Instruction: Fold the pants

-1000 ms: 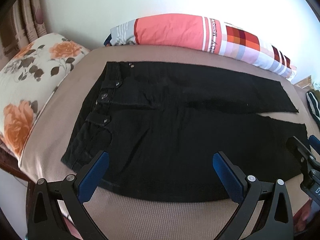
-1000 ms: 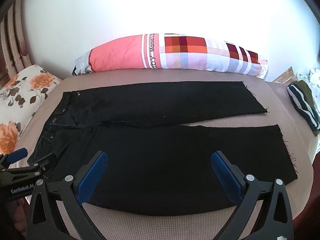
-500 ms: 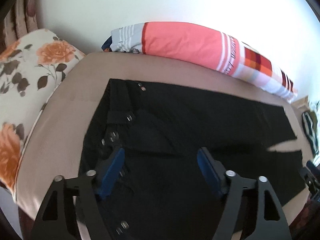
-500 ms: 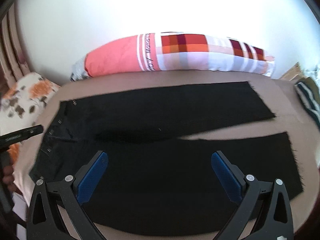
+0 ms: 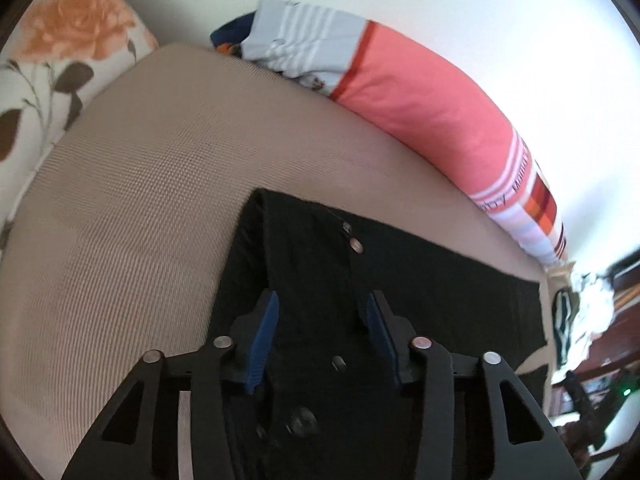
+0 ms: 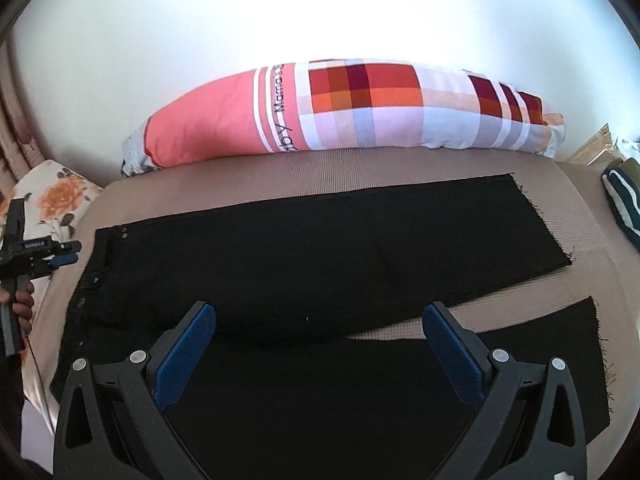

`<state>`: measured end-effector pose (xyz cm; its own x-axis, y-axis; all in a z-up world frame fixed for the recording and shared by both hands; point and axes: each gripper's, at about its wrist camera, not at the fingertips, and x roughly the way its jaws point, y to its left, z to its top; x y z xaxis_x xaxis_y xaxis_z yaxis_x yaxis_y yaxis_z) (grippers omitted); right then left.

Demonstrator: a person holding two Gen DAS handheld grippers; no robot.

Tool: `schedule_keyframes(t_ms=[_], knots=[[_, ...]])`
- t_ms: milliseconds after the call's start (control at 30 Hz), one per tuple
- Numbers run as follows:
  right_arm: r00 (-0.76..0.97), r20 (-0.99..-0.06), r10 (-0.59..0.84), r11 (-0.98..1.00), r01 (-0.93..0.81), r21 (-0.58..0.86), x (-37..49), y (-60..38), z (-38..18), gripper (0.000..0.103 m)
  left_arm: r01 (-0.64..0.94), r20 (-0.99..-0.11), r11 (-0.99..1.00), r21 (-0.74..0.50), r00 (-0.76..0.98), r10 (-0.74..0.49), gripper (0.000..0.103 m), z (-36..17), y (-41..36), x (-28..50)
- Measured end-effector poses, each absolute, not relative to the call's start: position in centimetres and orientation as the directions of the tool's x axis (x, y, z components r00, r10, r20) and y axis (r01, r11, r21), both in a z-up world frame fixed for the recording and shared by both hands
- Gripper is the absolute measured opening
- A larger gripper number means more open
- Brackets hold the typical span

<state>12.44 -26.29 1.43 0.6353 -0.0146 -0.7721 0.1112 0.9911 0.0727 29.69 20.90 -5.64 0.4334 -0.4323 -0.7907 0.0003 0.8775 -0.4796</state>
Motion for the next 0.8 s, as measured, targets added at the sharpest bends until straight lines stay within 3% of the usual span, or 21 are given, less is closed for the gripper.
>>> schedule_keyframes(t_ms=[167, 267, 533, 800], knots=[[0.602, -0.798, -0.014, 0.994, 0.098, 0.057, 14.6, -25.0, -0.3, 0.103, -0.048, -0.789, 0.845, -0.533, 0.388, -0.476, 0.041, -8.5, 22.5, 32.6], [0.589, -0.808, -0.008, 0.995, 0.081, 0.049, 16.0, -23.9, -1.3, 0.103, -0.032, -0.772, 0.823, -0.567, 0.370, -0.518, 0.028, -9.5, 22.6, 33.5], [0.559, -0.824, 0.092, 0.995, -0.033, 0.089, 20.7, -21.6, -3.2, 0.103, 0.030, -0.723, 0.774, -0.633, 0.334, -0.604, 0.027, -10.4, 21.6, 35.8], [0.479, -0.836, 0.267, 0.942, -0.312, 0.122, 27.8, -18.9, -4.1, 0.103, 0.009, -0.669, 0.724, -0.690, 0.372, -0.643, 0.027, -11.7, 20.2, 37.7]])
